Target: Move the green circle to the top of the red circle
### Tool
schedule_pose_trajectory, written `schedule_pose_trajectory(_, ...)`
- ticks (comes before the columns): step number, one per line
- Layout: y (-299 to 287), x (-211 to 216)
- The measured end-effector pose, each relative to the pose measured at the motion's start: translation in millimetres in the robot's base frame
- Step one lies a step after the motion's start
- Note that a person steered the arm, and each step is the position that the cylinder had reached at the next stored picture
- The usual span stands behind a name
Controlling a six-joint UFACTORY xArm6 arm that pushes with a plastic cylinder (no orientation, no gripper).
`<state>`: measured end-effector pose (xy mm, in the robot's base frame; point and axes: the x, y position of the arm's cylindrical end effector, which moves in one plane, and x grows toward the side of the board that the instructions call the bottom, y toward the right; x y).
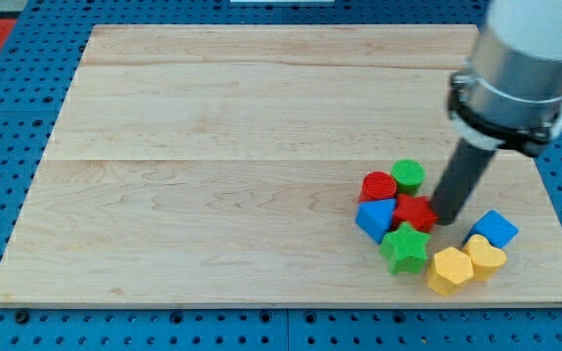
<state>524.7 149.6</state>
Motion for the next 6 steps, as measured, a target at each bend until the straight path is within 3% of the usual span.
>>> schedule_pose_trajectory(2,13,-15)
schedule_pose_trajectory(5,8,3)
schedule_pose_trajectory(6,8,-73)
